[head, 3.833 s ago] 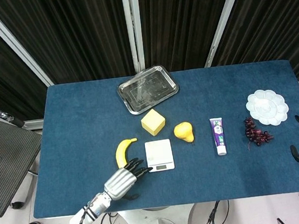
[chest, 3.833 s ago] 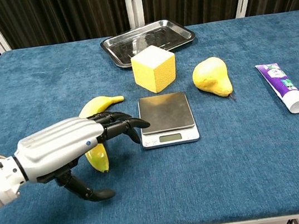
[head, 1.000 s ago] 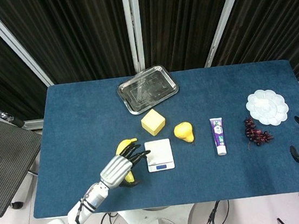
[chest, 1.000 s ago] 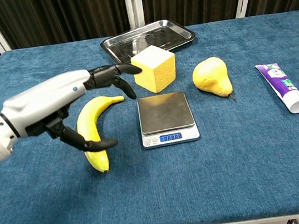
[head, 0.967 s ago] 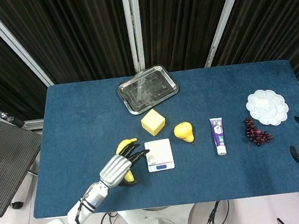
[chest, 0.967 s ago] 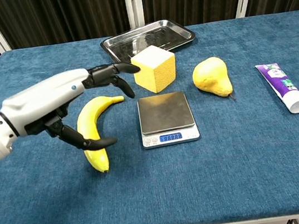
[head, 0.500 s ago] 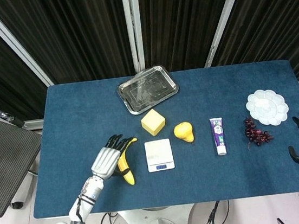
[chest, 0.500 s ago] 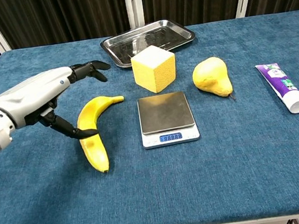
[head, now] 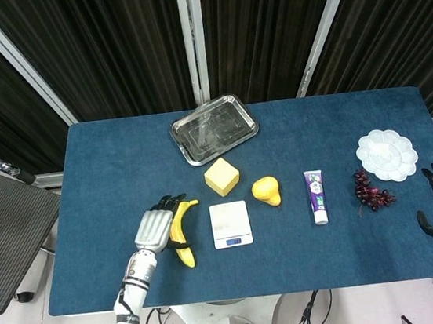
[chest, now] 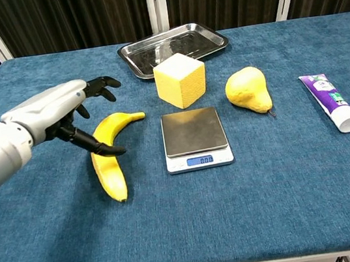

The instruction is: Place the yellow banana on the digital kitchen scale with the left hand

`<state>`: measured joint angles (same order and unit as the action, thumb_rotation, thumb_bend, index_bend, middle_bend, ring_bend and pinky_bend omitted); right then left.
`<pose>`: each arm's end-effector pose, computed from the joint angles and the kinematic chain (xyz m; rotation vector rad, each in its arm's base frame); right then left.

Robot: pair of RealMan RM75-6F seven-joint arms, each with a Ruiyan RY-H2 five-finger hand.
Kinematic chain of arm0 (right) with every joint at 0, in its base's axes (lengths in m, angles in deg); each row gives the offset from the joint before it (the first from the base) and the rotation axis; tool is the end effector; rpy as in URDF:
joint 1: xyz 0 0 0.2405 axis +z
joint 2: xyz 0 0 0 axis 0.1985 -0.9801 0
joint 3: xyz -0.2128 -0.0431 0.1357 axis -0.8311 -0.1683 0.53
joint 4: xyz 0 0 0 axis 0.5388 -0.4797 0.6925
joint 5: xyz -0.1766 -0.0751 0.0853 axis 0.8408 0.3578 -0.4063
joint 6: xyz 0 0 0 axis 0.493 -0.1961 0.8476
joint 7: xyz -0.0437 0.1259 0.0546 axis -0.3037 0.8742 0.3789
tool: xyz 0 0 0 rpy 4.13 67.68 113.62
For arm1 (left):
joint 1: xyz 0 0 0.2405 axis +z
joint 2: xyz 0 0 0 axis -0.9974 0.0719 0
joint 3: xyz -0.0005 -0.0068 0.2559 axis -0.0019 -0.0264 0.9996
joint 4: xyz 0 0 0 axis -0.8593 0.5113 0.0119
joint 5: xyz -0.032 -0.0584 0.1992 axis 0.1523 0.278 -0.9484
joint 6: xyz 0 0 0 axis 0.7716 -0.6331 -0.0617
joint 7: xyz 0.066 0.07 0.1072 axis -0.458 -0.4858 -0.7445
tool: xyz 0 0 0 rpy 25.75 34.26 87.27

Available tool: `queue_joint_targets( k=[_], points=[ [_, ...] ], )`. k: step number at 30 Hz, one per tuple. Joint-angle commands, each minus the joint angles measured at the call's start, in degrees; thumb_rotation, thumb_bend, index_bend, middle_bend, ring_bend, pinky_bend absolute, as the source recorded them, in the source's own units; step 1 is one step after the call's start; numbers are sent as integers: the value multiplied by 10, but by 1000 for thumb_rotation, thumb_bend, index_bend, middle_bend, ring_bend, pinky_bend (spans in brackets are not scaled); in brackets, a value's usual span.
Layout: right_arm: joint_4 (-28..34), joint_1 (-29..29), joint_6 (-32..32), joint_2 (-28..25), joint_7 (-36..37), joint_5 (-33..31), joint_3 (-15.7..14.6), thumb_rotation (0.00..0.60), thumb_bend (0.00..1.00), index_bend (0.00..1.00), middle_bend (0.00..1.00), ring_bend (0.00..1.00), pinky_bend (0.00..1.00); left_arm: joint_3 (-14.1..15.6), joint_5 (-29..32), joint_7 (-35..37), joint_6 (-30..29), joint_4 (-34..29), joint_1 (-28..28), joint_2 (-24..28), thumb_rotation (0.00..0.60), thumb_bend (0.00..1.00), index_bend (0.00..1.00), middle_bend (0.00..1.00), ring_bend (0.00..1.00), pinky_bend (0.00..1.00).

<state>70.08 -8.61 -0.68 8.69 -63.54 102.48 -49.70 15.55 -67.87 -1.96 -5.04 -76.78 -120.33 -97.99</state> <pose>-0.3469 -0.1787 0.1701 1.3021 -0.8794 0.8608 -0.1223 0.2809 -0.0548 -1.7193 -1.1873 -1.0020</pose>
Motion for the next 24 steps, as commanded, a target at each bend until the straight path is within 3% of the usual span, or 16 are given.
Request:
queue_joint_targets(
  k=[1,7,15,20,24],
  points=[
    [0,0,-1,0,0,-1,1,600,323,0,0,0,0,-10,24,-31,-7,-16,-12,-9,460,1,111,165,94,302],
    [-3,1,2,1,5,-1,1,600,323,0,0,0,0,-8,80,-121,-26,10,-34,-37,427,5,112,175,101,318],
    [-12,0,2,1,16,-3,2,600,322,0,0,0,0,-3,97,-171,-64,47,-41,-61,427,0,111,175,105,339],
    [-13,2,5,0,18,-3,1,600,323,0,0,0,0,4,123,-209,-73,52,-41,-61,472,20,109,197,174,445],
    [-13,3,8,0,16,-4,0,600,324,0,0,0,0,1,139,-215,-75,41,-39,-54,504,81,123,342,313,623]
  ],
)
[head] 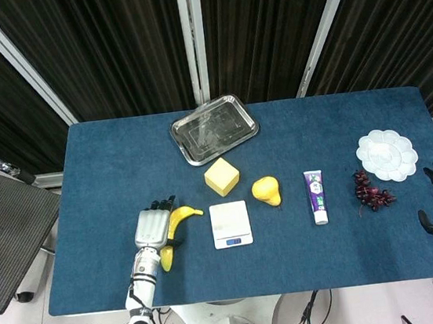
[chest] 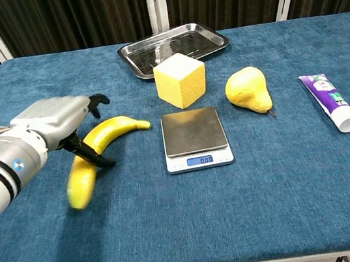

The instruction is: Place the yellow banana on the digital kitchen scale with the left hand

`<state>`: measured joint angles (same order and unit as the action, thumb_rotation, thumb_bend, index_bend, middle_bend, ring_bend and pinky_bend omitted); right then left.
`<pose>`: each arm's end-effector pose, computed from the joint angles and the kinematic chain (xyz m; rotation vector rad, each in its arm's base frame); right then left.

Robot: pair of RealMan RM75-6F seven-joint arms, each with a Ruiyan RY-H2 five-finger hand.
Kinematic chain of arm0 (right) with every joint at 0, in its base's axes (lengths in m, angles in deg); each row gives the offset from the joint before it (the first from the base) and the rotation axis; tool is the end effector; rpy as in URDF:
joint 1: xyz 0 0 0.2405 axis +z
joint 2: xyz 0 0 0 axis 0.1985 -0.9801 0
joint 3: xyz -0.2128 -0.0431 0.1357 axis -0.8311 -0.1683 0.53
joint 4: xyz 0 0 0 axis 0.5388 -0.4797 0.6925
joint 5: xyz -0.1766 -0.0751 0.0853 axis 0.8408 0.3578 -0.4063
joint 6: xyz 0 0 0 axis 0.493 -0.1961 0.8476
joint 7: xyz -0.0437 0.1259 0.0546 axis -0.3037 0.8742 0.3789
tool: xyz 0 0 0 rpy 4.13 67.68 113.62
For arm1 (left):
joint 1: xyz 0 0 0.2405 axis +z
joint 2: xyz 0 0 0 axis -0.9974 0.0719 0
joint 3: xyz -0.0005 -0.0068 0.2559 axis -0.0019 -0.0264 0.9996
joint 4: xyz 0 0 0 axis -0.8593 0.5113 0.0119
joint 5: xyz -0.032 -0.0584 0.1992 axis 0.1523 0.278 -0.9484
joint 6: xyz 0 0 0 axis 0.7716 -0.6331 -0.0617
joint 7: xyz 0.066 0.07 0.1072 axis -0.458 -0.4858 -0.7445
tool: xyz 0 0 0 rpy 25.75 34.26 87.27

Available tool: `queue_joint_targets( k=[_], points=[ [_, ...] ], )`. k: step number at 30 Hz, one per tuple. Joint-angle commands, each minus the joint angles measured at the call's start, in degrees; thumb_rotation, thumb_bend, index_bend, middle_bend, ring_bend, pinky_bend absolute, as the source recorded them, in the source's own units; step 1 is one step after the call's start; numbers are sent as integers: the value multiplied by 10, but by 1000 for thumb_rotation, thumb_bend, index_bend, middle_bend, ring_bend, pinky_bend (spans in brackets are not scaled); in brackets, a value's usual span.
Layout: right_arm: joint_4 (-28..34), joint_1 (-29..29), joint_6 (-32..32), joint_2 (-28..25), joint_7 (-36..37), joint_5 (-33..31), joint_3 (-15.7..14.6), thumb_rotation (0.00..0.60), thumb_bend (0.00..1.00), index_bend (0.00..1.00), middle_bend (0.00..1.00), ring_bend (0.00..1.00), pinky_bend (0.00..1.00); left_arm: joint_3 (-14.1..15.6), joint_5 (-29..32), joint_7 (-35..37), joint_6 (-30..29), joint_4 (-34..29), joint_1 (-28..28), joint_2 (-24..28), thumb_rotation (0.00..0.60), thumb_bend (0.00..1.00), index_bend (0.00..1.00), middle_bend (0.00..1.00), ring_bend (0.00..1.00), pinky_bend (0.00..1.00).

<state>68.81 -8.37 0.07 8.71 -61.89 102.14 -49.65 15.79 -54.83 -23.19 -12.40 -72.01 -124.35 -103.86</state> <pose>-0.3518 -0.1804 0.1717 1.2987 -0.8926 0.8602 -0.1312 0.2883 -0.0749 -1.7053 -0.9800 -0.6678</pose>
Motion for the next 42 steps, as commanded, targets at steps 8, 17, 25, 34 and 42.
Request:
queue_joint_targets(
  k=[8,17,25,34,42],
  points=[
    [3,1,8,0,-7,-5,-2,600,323,0,0,0,0,2,27,-17,0,-14,-3,7,600,277,333,503,494,822],
    [7,1,12,-2,-13,-9,-2,600,324,0,0,0,0,1,7,10,11,-30,-7,18,600,331,398,553,552,839],
    [6,5,21,1,-16,-13,-3,600,324,0,0,0,0,-5,-54,31,69,-74,-48,41,600,332,405,560,555,839],
    [1,5,25,0,-9,-18,-1,600,324,0,0,0,0,-29,-98,59,118,-19,-109,-6,600,333,411,566,561,827],
    [-10,9,36,2,5,-23,1,600,324,0,0,0,0,-35,-145,96,136,84,-149,-68,600,333,418,574,561,799]
  ],
)
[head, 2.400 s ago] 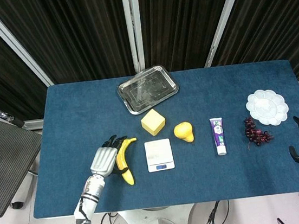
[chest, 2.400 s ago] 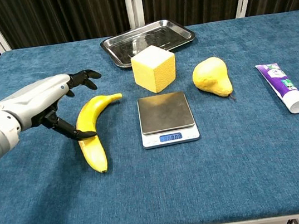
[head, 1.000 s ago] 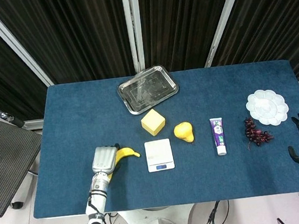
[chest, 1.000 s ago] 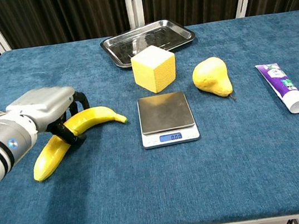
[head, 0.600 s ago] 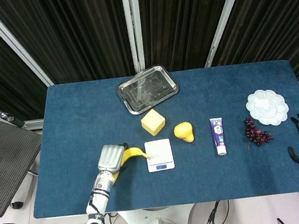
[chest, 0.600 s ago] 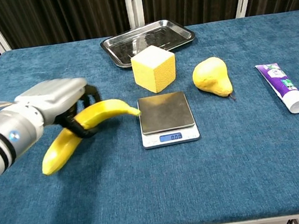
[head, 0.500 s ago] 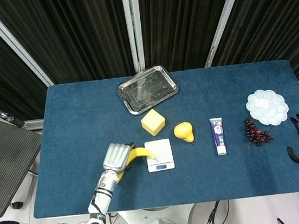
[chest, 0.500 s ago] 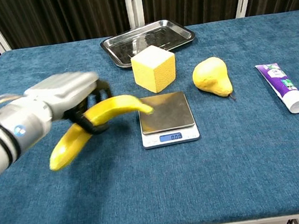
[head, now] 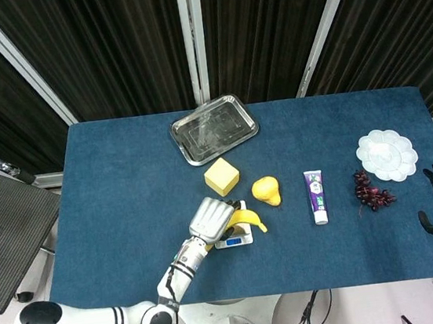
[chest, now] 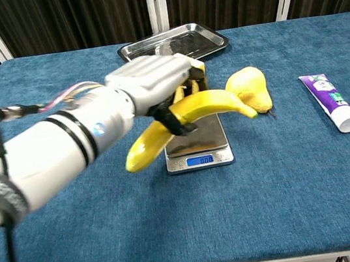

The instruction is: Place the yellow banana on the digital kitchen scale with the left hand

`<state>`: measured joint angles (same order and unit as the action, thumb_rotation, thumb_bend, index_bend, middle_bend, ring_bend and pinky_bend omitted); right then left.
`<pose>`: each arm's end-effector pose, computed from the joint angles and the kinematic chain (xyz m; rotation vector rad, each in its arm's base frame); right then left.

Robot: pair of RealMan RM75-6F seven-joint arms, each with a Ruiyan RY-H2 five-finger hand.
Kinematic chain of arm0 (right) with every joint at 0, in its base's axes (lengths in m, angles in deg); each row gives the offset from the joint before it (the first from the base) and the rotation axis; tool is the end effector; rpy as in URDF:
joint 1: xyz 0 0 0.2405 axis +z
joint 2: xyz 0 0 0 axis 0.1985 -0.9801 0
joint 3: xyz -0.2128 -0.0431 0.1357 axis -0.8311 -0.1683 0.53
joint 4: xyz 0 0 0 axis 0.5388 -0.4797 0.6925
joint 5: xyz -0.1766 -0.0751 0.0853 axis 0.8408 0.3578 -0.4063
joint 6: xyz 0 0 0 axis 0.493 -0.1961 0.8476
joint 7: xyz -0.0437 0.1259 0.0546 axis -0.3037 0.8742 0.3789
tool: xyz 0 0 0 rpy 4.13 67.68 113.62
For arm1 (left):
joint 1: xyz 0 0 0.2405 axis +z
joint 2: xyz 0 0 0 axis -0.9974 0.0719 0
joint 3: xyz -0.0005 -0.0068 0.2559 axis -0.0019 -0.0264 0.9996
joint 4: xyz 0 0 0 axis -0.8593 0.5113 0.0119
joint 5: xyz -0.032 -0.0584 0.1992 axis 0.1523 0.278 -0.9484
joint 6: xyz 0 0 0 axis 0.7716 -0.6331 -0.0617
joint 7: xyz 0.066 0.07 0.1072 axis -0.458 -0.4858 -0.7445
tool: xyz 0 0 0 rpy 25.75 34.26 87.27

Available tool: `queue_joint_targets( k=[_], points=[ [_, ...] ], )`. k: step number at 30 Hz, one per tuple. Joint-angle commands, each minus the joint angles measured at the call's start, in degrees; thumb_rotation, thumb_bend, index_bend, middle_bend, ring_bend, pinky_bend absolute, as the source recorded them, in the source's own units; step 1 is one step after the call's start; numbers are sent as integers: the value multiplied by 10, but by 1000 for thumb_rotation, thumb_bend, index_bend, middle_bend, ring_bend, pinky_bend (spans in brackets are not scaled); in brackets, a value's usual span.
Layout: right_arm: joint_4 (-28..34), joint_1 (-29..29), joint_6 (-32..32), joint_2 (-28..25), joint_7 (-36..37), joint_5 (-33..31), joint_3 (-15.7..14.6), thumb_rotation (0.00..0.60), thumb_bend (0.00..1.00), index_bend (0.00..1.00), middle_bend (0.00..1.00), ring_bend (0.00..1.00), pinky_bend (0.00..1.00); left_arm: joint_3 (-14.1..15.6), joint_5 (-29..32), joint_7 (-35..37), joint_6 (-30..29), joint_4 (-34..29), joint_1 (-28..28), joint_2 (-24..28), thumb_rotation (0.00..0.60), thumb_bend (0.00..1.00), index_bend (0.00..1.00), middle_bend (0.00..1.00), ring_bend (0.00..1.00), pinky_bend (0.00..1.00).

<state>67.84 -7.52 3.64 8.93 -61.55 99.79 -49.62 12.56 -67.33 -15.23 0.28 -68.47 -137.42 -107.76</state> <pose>-0.3615 -0.1853 0.1680 1.2939 -0.9417 0.8114 -0.0184 0.2964 -0.1020 -2.0312 -0.7874 -1.0378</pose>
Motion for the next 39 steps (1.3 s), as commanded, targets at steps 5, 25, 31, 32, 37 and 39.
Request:
queue_joint_targets(
  k=[5,25,31,32,37,39],
  points=[
    [-5,2,4,-2,10,-2,2,600,325,0,0,0,0,-8,-29,51,24,100,-31,-55,600,330,418,574,559,768],
    [-10,8,18,0,10,-15,7,600,326,0,0,0,0,8,-150,193,11,223,-46,-99,600,263,278,368,334,587],
    [-9,7,18,0,8,-16,6,600,326,0,0,0,0,10,-154,187,10,212,-39,-88,600,249,262,342,307,561],
    [-9,7,18,0,8,-16,5,600,326,0,0,0,0,11,-156,185,8,208,-37,-86,600,249,262,342,307,561],
    [-6,6,14,-2,8,-14,6,600,327,0,0,0,0,16,-161,164,-19,156,-14,-50,600,249,262,342,307,561],
    [-5,5,11,-3,8,-13,6,600,327,0,0,0,0,22,-161,147,-36,117,3,-22,600,249,262,342,307,561]
  ],
)
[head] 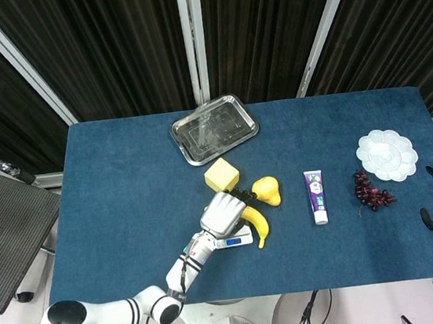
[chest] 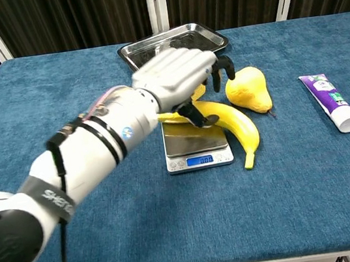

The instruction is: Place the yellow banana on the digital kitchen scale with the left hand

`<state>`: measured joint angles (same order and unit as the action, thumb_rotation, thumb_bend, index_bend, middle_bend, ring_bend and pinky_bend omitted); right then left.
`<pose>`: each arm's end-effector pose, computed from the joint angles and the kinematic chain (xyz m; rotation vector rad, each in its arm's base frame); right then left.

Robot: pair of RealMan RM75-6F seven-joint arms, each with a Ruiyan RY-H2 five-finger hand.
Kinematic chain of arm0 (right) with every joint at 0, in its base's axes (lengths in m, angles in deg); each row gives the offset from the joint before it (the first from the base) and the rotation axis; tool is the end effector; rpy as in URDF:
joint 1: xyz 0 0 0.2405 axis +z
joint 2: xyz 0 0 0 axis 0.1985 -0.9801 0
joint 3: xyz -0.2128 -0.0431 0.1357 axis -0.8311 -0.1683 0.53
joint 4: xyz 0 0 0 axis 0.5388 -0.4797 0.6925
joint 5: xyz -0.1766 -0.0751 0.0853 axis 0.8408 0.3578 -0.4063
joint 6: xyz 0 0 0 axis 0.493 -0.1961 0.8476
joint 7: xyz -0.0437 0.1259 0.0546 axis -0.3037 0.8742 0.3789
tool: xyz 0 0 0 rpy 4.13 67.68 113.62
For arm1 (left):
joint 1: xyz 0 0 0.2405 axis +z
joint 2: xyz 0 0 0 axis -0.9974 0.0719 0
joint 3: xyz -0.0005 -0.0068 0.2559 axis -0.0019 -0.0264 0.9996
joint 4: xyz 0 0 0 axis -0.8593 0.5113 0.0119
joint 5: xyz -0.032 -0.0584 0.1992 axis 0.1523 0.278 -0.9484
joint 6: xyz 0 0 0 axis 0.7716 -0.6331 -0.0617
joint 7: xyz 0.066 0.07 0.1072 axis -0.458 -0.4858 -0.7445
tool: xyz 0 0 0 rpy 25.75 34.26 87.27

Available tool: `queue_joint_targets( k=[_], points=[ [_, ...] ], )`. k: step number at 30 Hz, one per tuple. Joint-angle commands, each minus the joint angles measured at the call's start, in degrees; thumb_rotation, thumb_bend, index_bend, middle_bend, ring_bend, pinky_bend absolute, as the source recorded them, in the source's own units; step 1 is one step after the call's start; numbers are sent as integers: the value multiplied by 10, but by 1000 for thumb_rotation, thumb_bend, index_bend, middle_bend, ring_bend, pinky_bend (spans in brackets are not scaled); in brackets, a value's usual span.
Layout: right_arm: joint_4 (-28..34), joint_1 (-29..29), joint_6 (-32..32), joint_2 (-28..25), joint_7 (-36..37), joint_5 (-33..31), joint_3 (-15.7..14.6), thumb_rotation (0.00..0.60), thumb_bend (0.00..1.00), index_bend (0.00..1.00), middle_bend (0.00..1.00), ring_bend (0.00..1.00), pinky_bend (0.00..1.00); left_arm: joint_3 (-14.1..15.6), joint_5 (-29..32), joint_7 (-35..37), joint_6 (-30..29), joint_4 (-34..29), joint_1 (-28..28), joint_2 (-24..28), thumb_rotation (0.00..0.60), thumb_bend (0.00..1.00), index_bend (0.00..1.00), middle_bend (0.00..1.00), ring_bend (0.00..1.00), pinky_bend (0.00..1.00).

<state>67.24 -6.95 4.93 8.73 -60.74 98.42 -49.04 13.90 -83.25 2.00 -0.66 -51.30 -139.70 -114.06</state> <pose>-0.3655 -0.1906 0.1713 1.2764 -0.9545 0.8043 -0.0139 0.3114 -0.1230 -2.0205 -0.6659 -1.2253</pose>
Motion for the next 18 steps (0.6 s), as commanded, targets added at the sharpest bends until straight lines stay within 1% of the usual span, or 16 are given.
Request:
queue_joint_targets(
  k=[1,3,6,7,10,12,14,15,16,18],
  points=[
    [1,-1,-3,-1,1,1,1,600,327,0,0,0,0,13,-2,-39,-42,-88,41,64,600,249,263,342,307,560],
    [2,-2,-6,-2,2,2,1,600,327,0,0,0,0,24,-5,-59,-80,-150,74,110,600,249,282,347,308,561],
    [2,-4,-14,-2,2,6,1,600,327,0,0,0,0,42,-15,-76,-139,-219,123,174,600,247,326,355,308,560],
    [3,-5,-18,-1,2,10,0,600,327,0,0,0,0,51,-19,-77,-163,-241,145,202,600,247,329,356,308,559],
    [6,-9,-35,-1,1,23,-2,600,326,0,0,0,0,75,-26,-57,-214,-278,200,273,600,236,328,355,301,515],
    [10,-12,-46,-3,-2,33,-5,600,325,0,0,0,0,94,-26,-30,-229,-289,230,315,600,215,296,327,239,428],
    [16,-16,-60,-5,-8,44,-7,600,324,0,0,0,0,113,-20,7,-236,-294,262,359,600,191,242,271,152,320],
    [19,-18,-66,-6,-10,47,-8,600,324,0,0,0,0,122,-18,25,-236,-295,274,375,600,173,198,222,92,241],
    [24,-20,-73,-8,-14,52,-9,600,324,0,0,0,0,134,-21,50,-237,-293,288,395,600,161,178,197,63,200],
    [30,-24,-82,-10,-19,59,-11,600,323,0,0,0,0,153,-38,78,-247,-276,309,415,600,131,141,149,14,121]
  ],
)
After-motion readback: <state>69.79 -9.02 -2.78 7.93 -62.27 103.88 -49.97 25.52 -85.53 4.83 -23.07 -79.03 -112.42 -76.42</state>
